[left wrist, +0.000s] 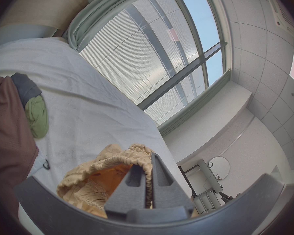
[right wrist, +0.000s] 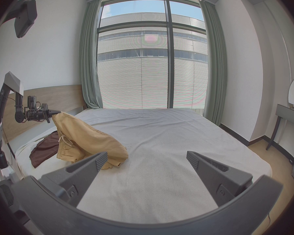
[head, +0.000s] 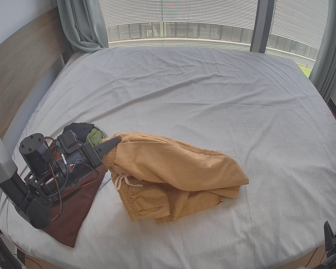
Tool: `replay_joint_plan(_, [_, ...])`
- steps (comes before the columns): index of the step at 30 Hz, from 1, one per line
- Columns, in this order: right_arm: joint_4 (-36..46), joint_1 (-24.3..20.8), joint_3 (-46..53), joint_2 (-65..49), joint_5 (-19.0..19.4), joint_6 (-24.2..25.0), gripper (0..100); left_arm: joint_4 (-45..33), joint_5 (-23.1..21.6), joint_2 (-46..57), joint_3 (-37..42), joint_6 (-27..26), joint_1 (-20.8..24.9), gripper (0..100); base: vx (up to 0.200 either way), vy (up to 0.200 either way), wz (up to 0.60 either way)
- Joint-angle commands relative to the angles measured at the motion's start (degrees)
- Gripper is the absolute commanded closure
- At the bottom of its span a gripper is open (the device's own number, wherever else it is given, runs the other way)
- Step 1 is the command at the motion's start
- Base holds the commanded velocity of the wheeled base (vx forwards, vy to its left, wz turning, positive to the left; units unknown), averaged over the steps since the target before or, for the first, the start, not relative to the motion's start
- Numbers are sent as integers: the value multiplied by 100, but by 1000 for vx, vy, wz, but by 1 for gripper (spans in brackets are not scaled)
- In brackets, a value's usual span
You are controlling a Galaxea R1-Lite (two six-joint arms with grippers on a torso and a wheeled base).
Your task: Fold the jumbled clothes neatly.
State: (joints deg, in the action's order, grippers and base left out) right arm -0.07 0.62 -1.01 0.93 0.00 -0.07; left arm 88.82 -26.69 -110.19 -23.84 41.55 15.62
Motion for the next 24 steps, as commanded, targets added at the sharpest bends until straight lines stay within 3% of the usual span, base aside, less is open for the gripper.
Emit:
replay_joint_plan(1, [-1, -1, 84, -93, 0, -1, 0, 4, -3, -169, 82, 3, -50, 100, 0, 0, 0])
replay_joint_plan(9, [-1, -1, 84, -93, -9, -1, 0, 12, -302, -161, 240, -147, -428, 100, 0, 0, 0])
replay_joint_plan(17, [-1, 8, 84, -93, -9, -10, 0, 12, -1199, -161, 574, -1131, -1210, 100, 0, 0, 0])
replay_joint_plan(24, [-1, 17, 84, -93, 0, -10, 0, 12, -1550, -169, 759, -1641, -1351, 100, 0, 0, 0])
